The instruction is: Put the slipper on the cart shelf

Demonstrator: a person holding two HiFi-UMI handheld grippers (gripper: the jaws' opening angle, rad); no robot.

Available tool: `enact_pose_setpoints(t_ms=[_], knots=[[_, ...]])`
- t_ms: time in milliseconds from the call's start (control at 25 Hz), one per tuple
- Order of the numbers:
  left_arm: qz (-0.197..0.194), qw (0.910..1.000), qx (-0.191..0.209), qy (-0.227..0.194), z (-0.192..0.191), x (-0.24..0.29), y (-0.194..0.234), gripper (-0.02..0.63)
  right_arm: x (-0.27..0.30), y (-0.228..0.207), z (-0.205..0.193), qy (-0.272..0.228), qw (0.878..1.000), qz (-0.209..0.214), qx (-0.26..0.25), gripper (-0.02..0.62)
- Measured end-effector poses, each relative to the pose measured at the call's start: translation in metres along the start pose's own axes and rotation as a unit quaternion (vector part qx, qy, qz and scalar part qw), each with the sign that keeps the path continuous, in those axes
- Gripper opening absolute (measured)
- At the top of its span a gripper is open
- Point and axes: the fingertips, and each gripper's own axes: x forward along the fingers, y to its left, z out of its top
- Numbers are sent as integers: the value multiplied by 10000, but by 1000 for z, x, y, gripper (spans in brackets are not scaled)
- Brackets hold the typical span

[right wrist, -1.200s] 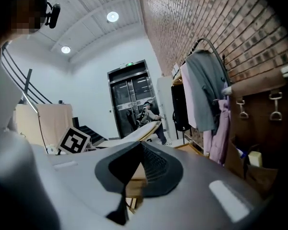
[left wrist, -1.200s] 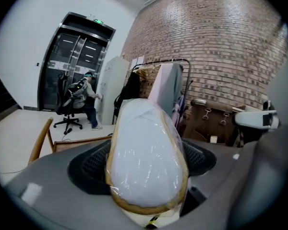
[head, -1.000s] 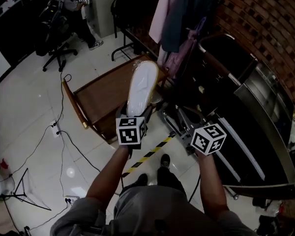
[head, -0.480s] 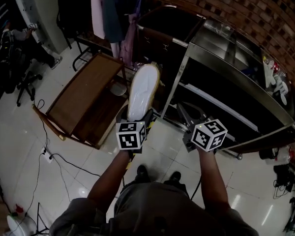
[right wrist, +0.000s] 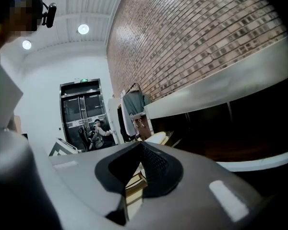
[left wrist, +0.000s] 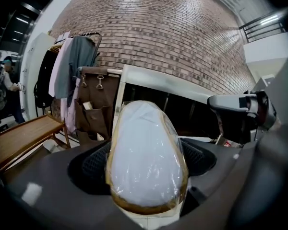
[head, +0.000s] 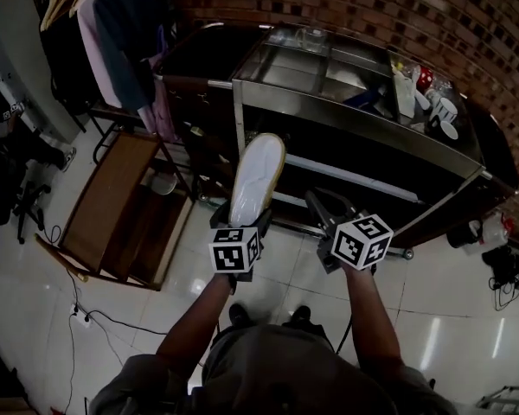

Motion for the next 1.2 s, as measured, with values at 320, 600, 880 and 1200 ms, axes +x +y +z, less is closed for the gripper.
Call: enact_pose_setpoints(t_ms=[320,600,880,1200], knots=[[-145,9997,164,118,1,63,-98,436,-105,-99,21,-206,9982,-552,-65,0],[-312,9985,366,273,7,112,-155,436,-152,-154,27,-322,9953,-917,-51,0],[-641,9954,508,496,9,176,-172,436,-145,-186,24,-139,9923,-1228,-114,0],[-943,9900,589,870,6,263,-167,436,-127,-213,33,119,9836,-1795,-134,0]])
